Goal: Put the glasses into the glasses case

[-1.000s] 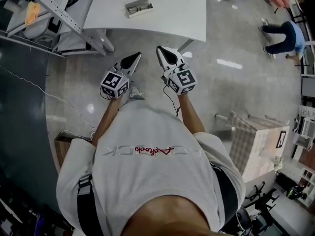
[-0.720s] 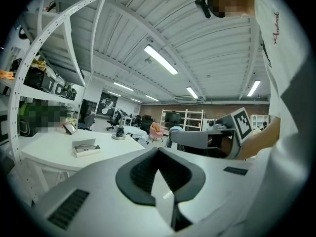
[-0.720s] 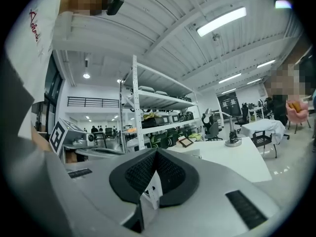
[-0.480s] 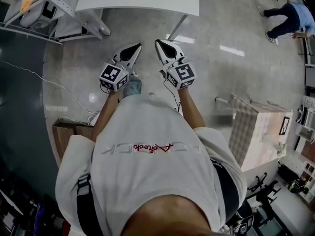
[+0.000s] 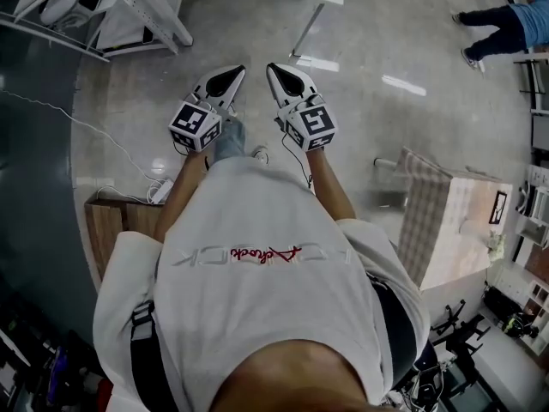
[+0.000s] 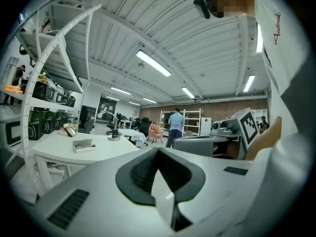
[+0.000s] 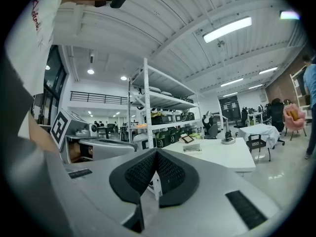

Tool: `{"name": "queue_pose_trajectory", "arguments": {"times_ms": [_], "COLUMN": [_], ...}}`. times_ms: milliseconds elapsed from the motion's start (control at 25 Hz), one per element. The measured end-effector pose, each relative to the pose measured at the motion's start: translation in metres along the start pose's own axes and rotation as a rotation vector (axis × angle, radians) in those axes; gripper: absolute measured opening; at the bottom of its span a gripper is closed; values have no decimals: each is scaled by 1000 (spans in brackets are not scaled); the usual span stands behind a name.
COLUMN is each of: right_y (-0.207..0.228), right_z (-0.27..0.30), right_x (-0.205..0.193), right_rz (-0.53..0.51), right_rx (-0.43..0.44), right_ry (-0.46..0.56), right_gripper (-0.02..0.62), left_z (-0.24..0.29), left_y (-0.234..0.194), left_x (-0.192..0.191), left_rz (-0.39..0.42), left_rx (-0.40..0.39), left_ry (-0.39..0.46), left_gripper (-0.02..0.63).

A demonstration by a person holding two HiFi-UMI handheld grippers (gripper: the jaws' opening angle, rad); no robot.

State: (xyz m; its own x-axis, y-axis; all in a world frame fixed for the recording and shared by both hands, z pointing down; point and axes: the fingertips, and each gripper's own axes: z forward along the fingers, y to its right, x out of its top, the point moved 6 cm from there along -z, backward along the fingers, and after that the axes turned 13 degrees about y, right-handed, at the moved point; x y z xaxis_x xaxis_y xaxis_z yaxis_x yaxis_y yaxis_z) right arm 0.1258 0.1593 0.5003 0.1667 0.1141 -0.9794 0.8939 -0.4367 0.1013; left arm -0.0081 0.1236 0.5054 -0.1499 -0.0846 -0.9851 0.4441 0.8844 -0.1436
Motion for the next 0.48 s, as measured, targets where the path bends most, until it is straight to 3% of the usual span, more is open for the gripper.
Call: {"name": "queue_pose_trajectory", "arguments": {"times_ms": [480], "right_y": [-26], "right_z": [-29], "right_x": [7], "right_rz": [-24], "right_rx": [7], "right_ry": [28], "right_gripper": [2], "left_z": [-23], "left_y": [35], "left_x": [-3], "left_rz": [17], "left_rx": [-12], "left_ry": [26], "left_gripper": [9]}}
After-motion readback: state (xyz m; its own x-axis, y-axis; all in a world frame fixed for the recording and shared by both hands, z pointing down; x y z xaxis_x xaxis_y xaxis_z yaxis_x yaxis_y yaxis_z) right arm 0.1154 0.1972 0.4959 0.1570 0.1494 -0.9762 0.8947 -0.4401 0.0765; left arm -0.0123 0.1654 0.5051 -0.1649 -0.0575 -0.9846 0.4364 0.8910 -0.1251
